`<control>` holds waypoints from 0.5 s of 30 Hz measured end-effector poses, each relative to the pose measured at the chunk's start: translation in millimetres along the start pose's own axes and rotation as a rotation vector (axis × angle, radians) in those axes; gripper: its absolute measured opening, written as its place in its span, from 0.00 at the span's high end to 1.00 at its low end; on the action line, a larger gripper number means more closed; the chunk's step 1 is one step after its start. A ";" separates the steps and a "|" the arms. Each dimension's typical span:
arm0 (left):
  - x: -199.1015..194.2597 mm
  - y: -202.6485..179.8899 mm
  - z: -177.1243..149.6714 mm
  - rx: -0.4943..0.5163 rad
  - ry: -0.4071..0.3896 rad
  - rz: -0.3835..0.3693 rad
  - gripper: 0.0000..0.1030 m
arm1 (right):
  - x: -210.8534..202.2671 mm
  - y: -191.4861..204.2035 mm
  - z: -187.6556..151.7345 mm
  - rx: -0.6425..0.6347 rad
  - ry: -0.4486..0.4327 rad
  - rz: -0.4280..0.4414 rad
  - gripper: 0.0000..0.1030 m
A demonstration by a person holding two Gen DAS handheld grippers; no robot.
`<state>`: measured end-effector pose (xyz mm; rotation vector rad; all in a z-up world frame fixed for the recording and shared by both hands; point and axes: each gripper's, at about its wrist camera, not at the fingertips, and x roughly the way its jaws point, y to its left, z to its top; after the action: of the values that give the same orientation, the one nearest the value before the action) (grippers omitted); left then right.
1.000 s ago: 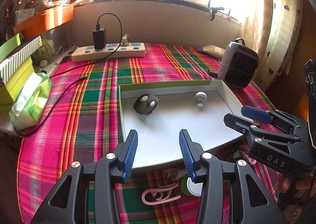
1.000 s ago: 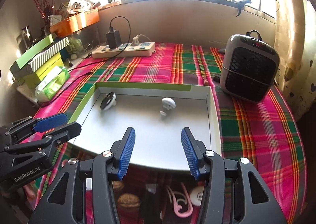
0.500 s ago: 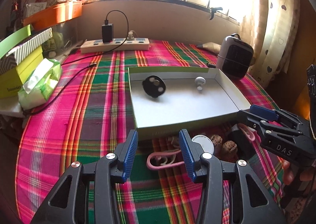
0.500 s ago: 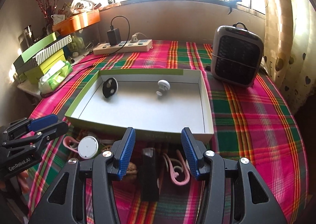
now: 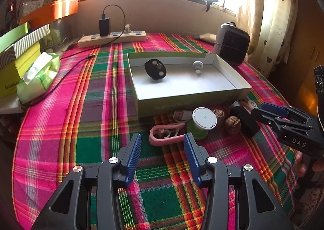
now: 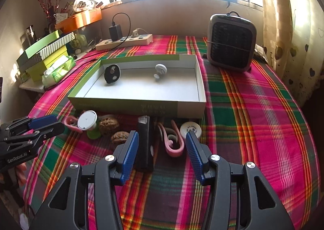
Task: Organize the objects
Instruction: 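Withdraw both tools from the box back toward the remaining objects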
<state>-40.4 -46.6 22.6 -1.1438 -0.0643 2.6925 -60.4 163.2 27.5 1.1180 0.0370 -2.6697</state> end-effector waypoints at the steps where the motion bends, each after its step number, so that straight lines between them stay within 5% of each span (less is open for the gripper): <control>1: 1.2 0.8 -0.8 -0.003 0.002 0.002 0.59 | 0.1 -0.2 -1.4 -0.001 0.003 -0.004 0.52; 15: 15.2 6.7 0.9 -0.015 0.025 -0.014 0.59 | 5.1 9.4 -9.5 -0.046 0.045 0.040 0.52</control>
<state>-52.5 -49.9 11.7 -1.1766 -0.0877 2.6697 -55.0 154.2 17.8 1.1522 0.0825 -2.5954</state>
